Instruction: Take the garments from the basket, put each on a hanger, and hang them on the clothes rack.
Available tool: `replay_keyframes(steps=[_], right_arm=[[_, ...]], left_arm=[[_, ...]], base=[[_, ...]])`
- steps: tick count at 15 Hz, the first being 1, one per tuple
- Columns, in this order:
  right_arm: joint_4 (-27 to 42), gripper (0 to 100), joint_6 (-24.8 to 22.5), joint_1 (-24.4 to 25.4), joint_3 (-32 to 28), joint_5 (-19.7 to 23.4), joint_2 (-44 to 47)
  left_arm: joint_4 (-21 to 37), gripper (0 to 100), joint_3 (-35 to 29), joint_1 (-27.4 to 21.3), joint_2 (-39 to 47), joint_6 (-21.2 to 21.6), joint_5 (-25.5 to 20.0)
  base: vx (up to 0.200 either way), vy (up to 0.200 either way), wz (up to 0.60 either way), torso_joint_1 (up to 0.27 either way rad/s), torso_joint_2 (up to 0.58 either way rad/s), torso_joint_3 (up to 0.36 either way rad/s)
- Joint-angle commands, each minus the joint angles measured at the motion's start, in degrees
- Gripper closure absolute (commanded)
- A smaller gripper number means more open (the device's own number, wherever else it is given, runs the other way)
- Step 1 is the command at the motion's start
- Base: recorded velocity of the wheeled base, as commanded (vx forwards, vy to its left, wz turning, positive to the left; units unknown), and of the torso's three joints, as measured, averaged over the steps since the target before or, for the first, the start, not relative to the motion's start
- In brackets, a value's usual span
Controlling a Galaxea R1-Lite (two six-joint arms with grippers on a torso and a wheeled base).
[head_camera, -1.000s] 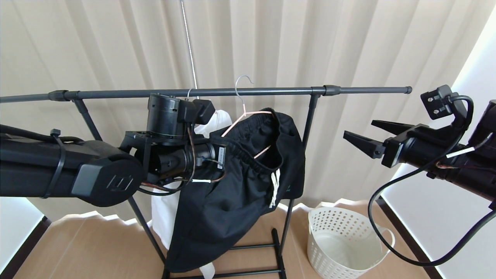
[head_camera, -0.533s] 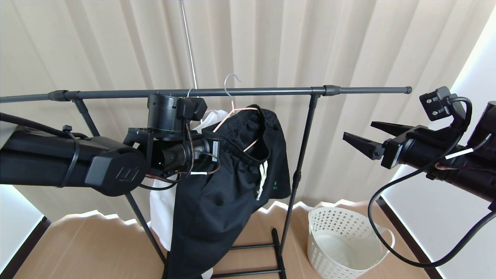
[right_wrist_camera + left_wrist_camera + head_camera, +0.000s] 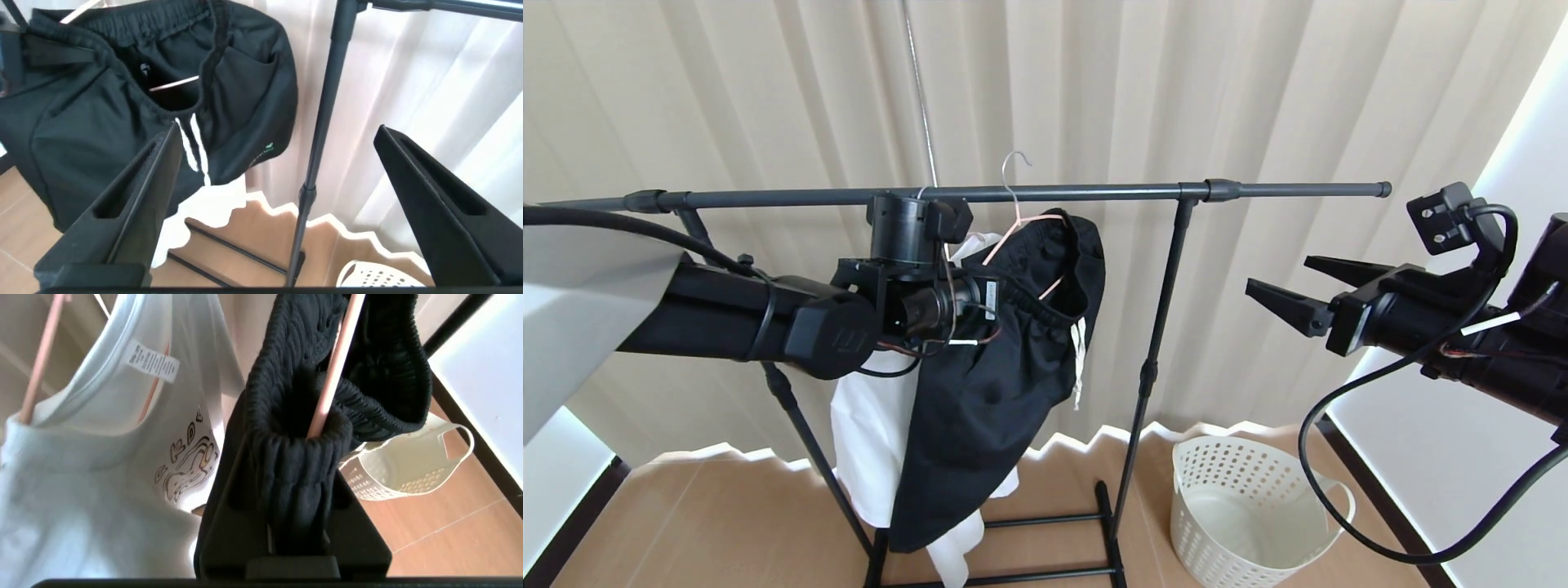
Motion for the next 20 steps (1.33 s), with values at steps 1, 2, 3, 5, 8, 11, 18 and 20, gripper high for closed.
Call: replay_keyframes(steps=[1,2,3,5,8,11,18,20], right_arm=[[0.00,0,-0.03,0.03,-0.04,0.01,0.11],[-0.09,0,-0.03,0.03,-0.04,0.01,0.11],[-0.09,0,-0.03,0.03,-0.13,0.01,0.11],[-0.09,0,-0.03,0.03,-0.13,0.01,0.11],[-0.09,0,-0.03,-0.06,-0.13,0.01,0.11],[-0.09,0,-0.03,0.03,-0.13,0.01,0.37],[-0.44,0,-0.11,0.03,-0.04,0.01,0.90],[-0.44,0,-0.11,0.03,-0.04,0.01,0.90]], left_arm=[[-0.01,100,-1.59,0.02,2.55,-0.02,0.02],[-0.01,100,-4.23,0.55,4.92,-0.37,0.02],[-0.01,100,-5.55,0.90,5.98,-0.46,0.11],[0.08,100,-7.39,0.98,7.30,-1.25,0.11],[-0.01,100,-8.89,1.86,9.49,-1.51,0.11],[0.08,100,-8.36,1.95,9.67,-1.69,0.19],[0.08,0,-7.48,1.86,9.05,-2.30,1.51],[0.08,0,-4.93,1.69,6.42,-2.04,1.42]], base=[[0.000,0.000,0.00,0.000,0.00,0.000],[0.000,0.000,0.00,0.000,0.00,0.000],[0.000,0.000,0.00,0.000,0.00,0.000],[0.000,0.000,0.00,0.000,0.00,0.000],[0.000,0.000,0.00,0.000,0.00,0.000],[0.000,0.000,0.00,0.000,0.00,0.000],[0.000,0.000,0.00,0.000,0.00,0.000],[0.000,0.000,0.00,0.000,0.00,0.000]])
